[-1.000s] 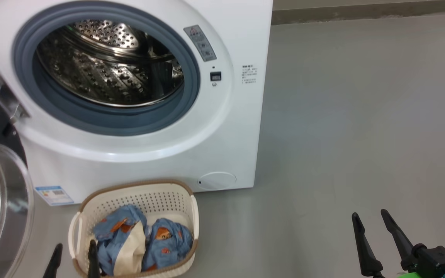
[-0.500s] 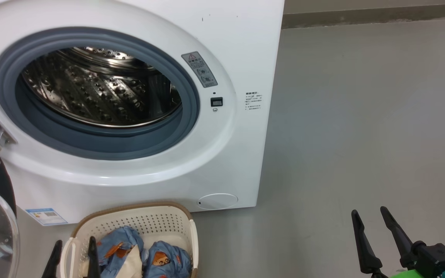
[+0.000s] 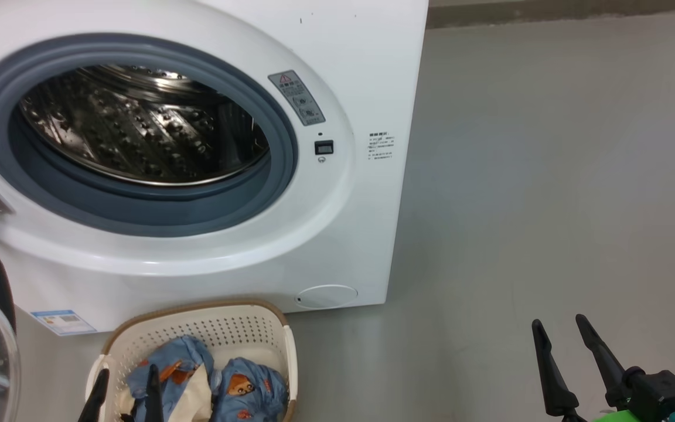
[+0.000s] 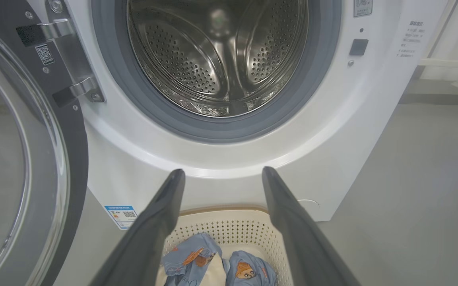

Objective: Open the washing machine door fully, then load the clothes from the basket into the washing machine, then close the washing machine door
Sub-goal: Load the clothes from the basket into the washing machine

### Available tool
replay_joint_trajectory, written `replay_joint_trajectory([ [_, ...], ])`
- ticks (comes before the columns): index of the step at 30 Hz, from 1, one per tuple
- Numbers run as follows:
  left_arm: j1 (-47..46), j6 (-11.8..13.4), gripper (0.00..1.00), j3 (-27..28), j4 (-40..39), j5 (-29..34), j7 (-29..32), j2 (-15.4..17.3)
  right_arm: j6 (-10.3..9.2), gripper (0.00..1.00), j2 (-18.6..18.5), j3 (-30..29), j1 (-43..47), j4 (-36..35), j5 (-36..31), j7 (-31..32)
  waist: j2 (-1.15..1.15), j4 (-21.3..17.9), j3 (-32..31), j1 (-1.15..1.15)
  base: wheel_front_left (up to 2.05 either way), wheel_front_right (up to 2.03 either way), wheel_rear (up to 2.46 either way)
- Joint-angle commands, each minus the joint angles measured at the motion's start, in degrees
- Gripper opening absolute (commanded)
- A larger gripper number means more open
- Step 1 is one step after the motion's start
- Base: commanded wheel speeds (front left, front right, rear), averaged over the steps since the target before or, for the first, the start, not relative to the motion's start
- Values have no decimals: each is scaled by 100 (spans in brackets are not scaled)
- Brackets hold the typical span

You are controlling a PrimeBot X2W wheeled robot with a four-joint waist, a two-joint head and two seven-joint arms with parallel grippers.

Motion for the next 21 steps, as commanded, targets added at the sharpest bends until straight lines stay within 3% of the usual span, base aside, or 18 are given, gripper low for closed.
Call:
replay_joint_trajectory([
  [1, -305, -14, 100, 159, -69, -32, -65, 67, 35, 100, -48, 173, -231, -153, -4, -60, 0, -49, 133, 0, 0, 0, 0],
  [21, -1289, -176, 100, 214, 347, -123, -78, 54, 35, 100, -48, 218, -710, -56, -11, -193, 0, -209, 1481, 0, 0, 0, 0],
])
